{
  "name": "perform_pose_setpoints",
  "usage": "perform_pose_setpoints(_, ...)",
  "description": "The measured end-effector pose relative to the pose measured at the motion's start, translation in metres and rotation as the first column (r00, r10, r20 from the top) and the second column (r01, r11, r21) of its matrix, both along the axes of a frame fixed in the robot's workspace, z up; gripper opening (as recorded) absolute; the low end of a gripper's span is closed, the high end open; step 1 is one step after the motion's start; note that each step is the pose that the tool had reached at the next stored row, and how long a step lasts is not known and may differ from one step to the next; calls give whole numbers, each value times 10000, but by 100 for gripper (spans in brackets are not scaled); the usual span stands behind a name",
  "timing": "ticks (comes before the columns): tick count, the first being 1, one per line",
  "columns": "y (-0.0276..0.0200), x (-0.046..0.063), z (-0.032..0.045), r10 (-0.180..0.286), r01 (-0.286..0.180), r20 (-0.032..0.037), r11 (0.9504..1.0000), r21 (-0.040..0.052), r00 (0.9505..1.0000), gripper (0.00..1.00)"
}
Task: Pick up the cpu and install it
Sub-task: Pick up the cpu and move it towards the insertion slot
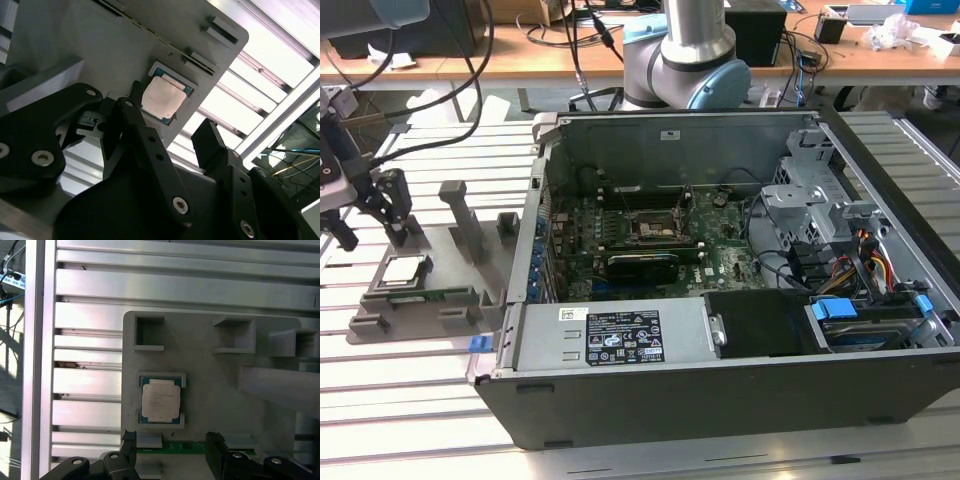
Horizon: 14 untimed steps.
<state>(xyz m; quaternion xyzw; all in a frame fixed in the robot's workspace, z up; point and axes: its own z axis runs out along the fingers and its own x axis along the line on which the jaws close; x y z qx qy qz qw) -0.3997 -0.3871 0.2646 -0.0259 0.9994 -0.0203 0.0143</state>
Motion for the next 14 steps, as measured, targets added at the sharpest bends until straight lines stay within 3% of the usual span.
perform_pose_setpoints(10,1,0,-40,-1,1,-1,10000,-1,10000,66)
perform_pose_setpoints(14,41,0,-50,35,-35,0,10000,-1,10000,66)
